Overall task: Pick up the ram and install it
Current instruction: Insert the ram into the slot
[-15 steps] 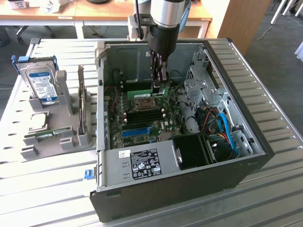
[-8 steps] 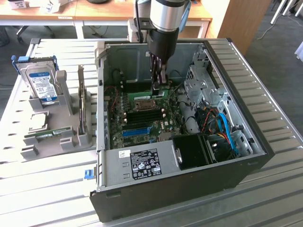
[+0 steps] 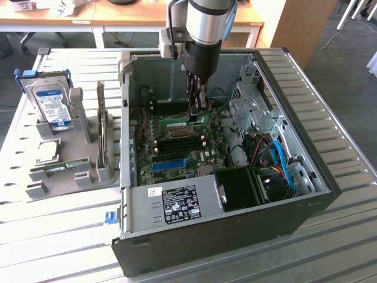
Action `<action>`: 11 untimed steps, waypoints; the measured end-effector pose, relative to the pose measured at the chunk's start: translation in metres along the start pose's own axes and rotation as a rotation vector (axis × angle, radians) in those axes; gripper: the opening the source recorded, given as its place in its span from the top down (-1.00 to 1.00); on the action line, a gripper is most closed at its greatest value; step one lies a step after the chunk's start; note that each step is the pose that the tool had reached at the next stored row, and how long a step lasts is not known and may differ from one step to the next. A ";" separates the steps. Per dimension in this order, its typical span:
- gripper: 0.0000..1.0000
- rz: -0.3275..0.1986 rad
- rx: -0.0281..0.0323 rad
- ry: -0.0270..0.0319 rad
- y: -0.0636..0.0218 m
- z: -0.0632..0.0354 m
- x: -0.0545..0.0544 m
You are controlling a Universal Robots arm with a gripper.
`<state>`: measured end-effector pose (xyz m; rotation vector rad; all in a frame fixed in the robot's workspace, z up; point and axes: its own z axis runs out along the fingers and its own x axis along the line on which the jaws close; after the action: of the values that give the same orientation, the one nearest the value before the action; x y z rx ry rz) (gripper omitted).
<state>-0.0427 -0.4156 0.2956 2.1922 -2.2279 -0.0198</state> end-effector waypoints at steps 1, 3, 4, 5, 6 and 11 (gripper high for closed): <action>0.76 0.000 0.0000 0.0000 0.0000 0.0008 0.000; 0.76 0.000 0.0000 0.0001 -0.0001 0.0024 0.000; 0.76 0.000 0.0000 0.0001 -0.0001 0.0032 0.000; 0.76 0.000 0.0000 0.0000 -0.0001 0.0042 0.000; 0.76 0.000 0.0000 0.0000 -0.0001 0.0052 0.000; 0.76 0.000 0.0000 0.0000 -0.0002 0.0102 0.000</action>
<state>-0.0427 -0.4155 0.2854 2.1922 -2.2279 -0.0198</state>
